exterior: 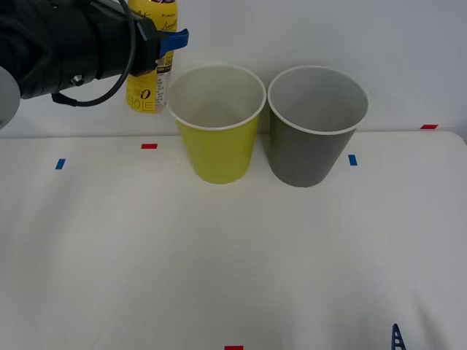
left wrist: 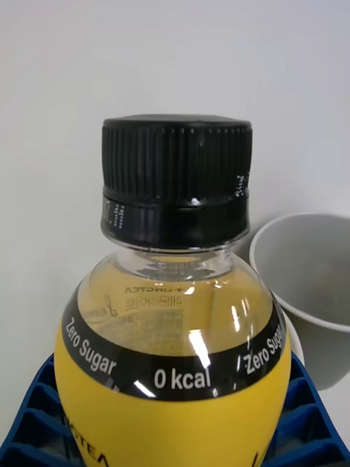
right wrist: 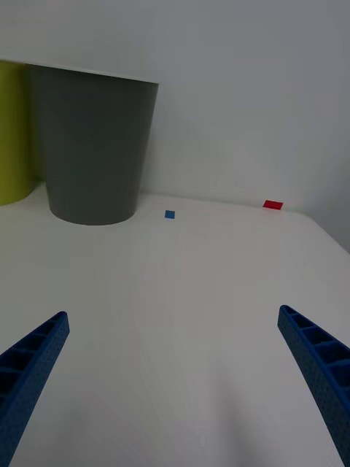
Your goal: Put cans in the gray bin and PET bottles in the light green bin.
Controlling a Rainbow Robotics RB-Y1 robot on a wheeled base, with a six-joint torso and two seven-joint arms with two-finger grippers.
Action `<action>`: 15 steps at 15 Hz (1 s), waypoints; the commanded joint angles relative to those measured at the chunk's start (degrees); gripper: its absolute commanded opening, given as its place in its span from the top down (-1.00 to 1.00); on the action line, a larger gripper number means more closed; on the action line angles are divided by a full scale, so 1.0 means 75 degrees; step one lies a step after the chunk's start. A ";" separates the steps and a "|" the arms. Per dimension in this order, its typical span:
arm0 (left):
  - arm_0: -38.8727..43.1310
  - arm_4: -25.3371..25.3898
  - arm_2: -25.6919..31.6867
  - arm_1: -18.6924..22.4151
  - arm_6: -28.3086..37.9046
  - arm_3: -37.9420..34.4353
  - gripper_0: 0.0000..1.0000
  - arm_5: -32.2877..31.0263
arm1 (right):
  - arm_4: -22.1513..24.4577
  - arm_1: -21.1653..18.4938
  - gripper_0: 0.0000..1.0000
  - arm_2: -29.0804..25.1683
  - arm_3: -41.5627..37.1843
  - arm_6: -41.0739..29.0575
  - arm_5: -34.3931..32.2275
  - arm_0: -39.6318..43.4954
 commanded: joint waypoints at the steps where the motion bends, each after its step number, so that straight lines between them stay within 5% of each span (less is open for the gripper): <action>1: -0.0768 0.0102 -0.0225 -0.0467 0.0196 0.1088 1.00 -0.0442 | 0.0000 0.0000 -1.00 0.0000 0.0000 0.0000 0.0000 0.0000; 3: -0.1131 0.0125 -0.0412 -0.0585 0.0184 0.1686 1.00 -0.0771 | 0.0000 0.0000 -1.00 0.0000 0.0000 0.0000 0.0000 0.0000; 13: -0.1424 -0.0168 -0.2158 -0.0643 0.0196 0.3807 1.00 -0.5259 | 0.0000 0.0000 -1.00 0.0000 0.0000 0.0000 0.0000 0.0000; 15: -0.1424 -0.0332 -0.2158 -0.0655 0.0184 0.3924 1.00 -0.5400 | 0.0000 0.0000 -1.00 0.0000 0.0000 0.0000 0.0000 0.0000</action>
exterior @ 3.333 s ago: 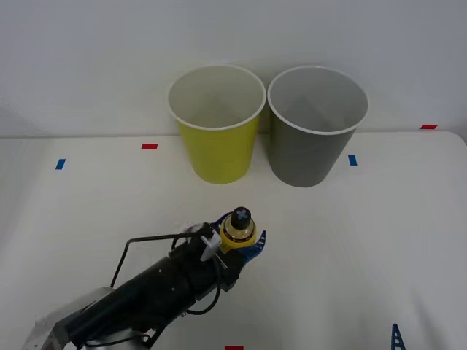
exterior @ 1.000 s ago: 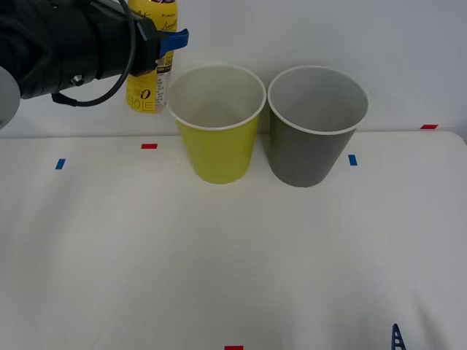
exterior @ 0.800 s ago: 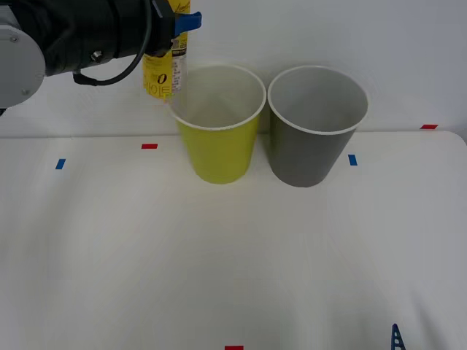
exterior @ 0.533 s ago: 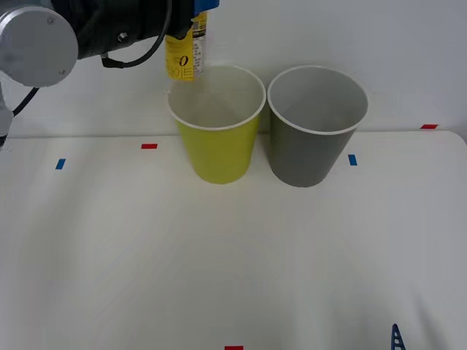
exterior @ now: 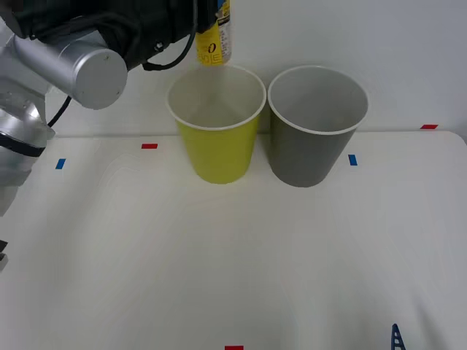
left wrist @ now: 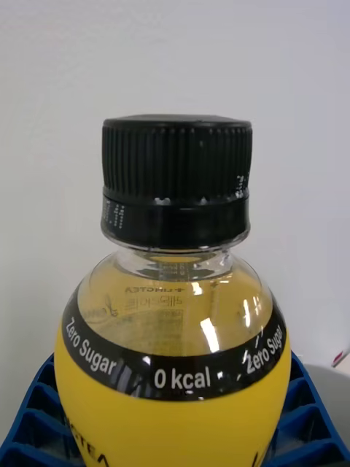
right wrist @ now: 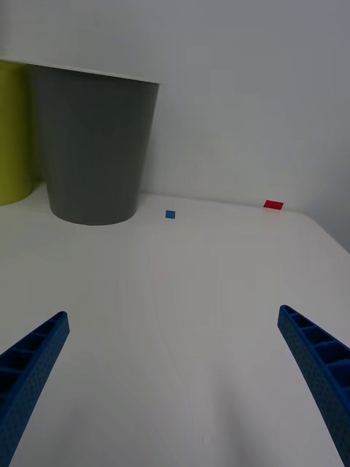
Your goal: Put cans in the gray bin and PET bottles in the light green bin.
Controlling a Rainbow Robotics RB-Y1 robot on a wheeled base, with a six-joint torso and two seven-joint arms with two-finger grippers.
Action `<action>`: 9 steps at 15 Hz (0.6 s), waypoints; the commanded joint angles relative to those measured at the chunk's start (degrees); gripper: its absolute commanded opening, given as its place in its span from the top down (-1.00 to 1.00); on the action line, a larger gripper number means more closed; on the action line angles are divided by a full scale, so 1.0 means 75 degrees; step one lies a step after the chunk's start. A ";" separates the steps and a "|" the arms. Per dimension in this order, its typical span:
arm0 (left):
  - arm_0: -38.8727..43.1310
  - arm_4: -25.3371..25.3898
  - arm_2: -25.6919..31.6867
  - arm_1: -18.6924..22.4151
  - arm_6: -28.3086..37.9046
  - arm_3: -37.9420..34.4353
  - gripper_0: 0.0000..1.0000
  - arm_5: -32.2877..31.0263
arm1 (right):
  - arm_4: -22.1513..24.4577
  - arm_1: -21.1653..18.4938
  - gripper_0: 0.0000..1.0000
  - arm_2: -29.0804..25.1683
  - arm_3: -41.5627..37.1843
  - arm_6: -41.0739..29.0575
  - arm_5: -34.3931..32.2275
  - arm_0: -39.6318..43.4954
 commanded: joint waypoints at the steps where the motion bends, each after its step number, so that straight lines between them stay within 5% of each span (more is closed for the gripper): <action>1: -0.0012 -0.0284 -0.0150 -0.0017 -0.0030 0.0230 1.00 -0.0306 | 0.0000 0.0000 -1.00 0.0000 0.0000 0.0000 0.0000 0.0000; 9: -0.0001 -0.0424 -0.0220 -0.0134 0.0111 0.0230 1.00 -0.0330 | 0.0000 0.0000 -1.00 0.0000 0.0000 0.0000 0.0000 0.0000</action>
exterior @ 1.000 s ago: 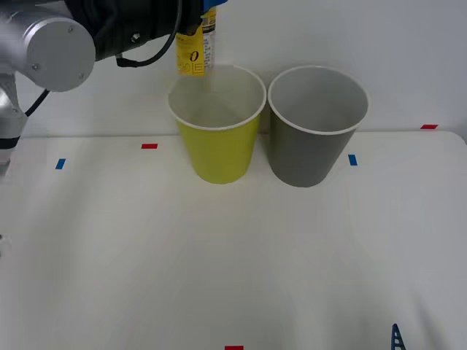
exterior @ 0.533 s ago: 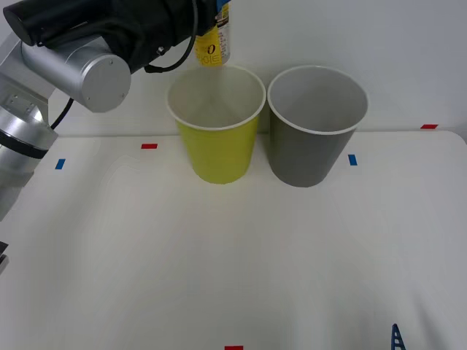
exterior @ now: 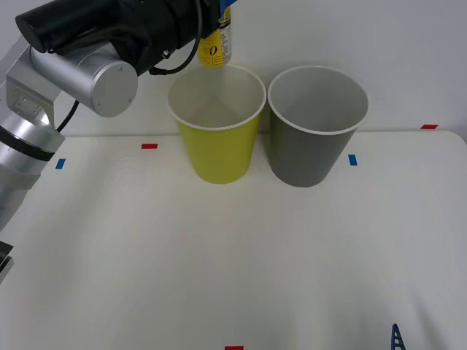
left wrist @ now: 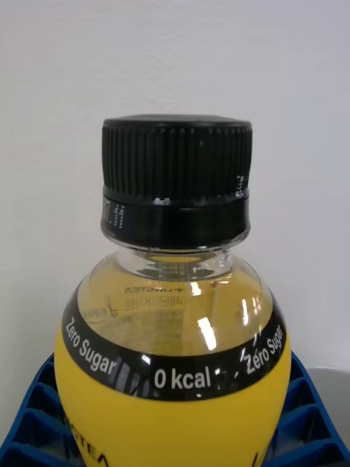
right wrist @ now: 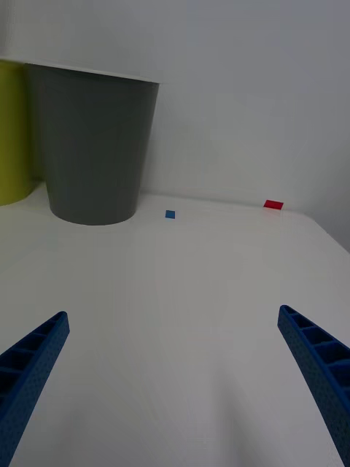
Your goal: Put cans in the gray bin and PET bottles in the light green bin.
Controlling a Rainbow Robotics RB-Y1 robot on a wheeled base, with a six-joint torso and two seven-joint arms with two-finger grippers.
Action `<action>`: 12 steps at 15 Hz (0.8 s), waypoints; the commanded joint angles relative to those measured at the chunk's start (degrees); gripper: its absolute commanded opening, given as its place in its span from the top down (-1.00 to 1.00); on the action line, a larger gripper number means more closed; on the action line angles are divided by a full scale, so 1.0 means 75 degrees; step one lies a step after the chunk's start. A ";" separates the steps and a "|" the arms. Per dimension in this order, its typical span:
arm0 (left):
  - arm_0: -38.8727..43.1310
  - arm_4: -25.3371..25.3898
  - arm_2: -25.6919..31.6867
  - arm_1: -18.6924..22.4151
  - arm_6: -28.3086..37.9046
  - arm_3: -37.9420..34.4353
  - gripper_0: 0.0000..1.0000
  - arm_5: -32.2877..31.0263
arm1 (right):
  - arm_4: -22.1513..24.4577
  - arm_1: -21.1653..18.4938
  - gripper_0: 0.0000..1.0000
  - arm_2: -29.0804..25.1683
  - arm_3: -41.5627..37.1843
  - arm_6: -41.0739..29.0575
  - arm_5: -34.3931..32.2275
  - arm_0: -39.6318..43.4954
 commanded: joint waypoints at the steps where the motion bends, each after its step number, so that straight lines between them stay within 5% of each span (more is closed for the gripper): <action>1: 0.0002 0.0009 -0.0054 -0.0014 0.0073 -0.0004 1.00 -0.0002 | 0.0000 0.0000 -1.00 0.0000 0.0000 0.0000 0.0000 0.0000; 2: 0.0002 0.0009 -0.0054 -0.0026 0.0096 -0.0004 1.00 -0.0002 | 0.0000 0.0000 -1.00 0.0000 0.0000 0.0000 0.0000 0.0000; 3: 0.0002 0.0009 -0.0054 -0.0049 0.0096 -0.0004 0.65 -0.0002 | 0.0000 0.0000 -1.00 0.0000 0.0000 0.0000 0.0000 0.0000; 4: 0.0002 0.0009 -0.0054 -0.0073 0.0108 -0.0004 -0.56 -0.0002 | 0.0000 0.0000 -1.00 0.0000 0.0000 0.0000 0.0000 0.0000; 5: 0.0014 0.0009 -0.0054 -0.0096 0.0108 -0.0004 -1.00 -0.0002 | 0.0000 0.0000 -1.00 0.0000 0.0000 0.0000 0.0000 0.0000; 12: 0.0002 0.0009 -0.0054 -0.0073 0.0167 0.0020 -1.00 -0.0002 | 0.0000 0.0000 -1.00 0.0000 0.0000 0.0000 0.0000 0.0000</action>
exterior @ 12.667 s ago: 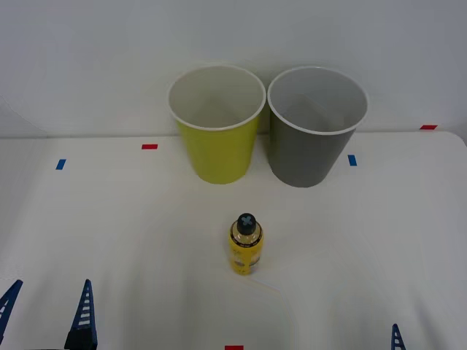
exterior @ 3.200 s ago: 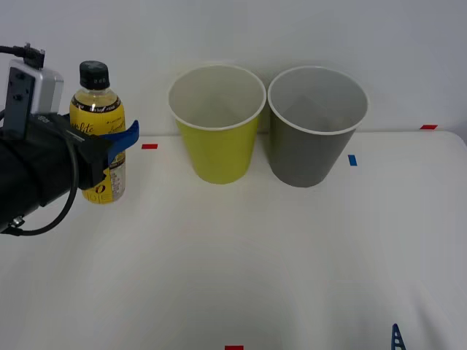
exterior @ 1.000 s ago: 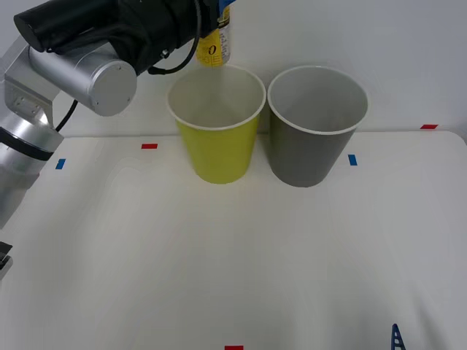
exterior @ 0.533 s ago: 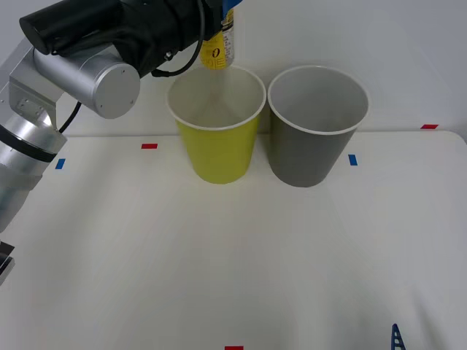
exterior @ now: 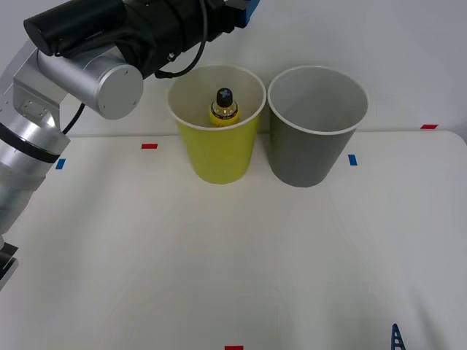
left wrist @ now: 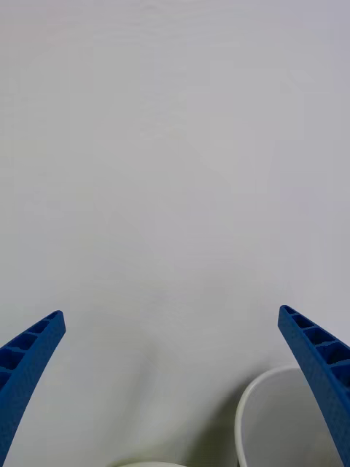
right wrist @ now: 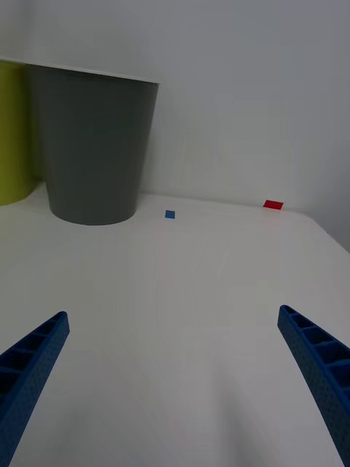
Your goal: Put cans in the gray bin and PET bottles in the light green bin.
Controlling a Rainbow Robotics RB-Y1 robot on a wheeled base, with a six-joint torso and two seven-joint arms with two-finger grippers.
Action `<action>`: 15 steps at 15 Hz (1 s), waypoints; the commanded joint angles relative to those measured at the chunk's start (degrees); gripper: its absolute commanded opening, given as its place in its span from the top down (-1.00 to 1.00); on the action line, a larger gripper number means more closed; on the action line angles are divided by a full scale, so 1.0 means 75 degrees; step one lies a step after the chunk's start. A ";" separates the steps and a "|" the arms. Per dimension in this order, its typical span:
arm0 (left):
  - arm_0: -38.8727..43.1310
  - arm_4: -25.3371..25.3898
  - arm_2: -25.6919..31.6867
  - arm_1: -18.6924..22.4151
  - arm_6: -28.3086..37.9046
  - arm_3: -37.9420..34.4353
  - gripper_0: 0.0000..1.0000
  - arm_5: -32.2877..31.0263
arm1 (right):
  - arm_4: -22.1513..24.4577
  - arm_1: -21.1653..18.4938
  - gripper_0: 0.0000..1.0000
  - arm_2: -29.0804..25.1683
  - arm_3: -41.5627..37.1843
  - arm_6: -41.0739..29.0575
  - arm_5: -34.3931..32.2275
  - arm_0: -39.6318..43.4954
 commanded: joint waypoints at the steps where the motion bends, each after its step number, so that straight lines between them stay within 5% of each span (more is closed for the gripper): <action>1: -0.0003 0.0014 0.0000 0.0031 0.0008 -0.0046 -1.00 -0.0059 | 0.0000 0.0000 -1.00 0.0000 0.0000 0.0000 0.0000 0.0000; 6: 0.0641 0.0072 0.0246 0.0793 0.0079 -0.1288 -1.00 -0.0059 | 0.0000 0.0000 -1.00 0.0000 0.0000 0.0000 0.0000 0.0000; 15: 0.6172 0.0061 0.2449 0.0816 0.0032 -0.5143 -1.00 0.0410 | 0.0000 0.0000 -1.00 0.0000 0.0000 0.0000 0.0000 0.0000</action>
